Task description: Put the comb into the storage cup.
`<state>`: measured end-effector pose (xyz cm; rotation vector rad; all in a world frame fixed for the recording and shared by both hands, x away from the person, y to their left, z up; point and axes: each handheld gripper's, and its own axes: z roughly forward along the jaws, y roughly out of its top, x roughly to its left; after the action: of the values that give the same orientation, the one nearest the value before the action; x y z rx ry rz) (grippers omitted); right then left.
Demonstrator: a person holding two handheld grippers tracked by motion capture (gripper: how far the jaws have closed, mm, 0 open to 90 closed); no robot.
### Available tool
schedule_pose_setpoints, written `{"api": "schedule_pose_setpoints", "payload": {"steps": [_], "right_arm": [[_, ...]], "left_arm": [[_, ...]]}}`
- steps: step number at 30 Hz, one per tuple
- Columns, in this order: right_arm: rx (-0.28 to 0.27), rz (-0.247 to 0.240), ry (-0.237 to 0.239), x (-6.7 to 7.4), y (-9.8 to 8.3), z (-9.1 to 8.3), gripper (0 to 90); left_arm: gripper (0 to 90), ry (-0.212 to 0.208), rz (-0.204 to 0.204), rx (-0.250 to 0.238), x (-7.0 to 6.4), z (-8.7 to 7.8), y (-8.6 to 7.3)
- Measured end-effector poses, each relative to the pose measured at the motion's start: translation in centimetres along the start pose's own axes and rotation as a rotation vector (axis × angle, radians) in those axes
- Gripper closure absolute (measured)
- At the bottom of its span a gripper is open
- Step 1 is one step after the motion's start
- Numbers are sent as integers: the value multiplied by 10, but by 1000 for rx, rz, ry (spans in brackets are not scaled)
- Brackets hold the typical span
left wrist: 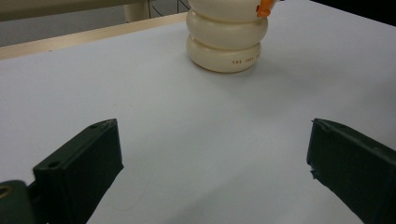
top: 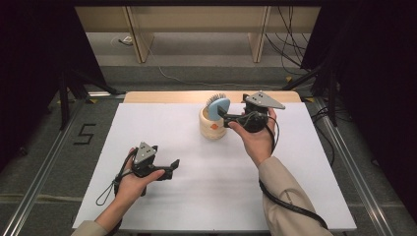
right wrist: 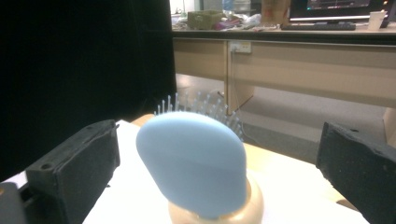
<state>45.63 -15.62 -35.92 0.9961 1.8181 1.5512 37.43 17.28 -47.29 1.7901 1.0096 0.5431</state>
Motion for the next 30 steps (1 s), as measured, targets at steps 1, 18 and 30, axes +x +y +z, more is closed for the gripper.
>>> {"api": "schedule_pose_setpoints", "payload": {"steps": [1,18,30], "right_arm": [[5,0,-1,-1,0,-2,5],[35,11,-31,-17,-16,-34,5],[58,4,-56,-27,-27,-52,5]], "left_arm": [[28,0,-2,1,0,0,0],[28,4,-3,0,1,-1,0],[28,5,-3,-4,1,-1,0]]}}
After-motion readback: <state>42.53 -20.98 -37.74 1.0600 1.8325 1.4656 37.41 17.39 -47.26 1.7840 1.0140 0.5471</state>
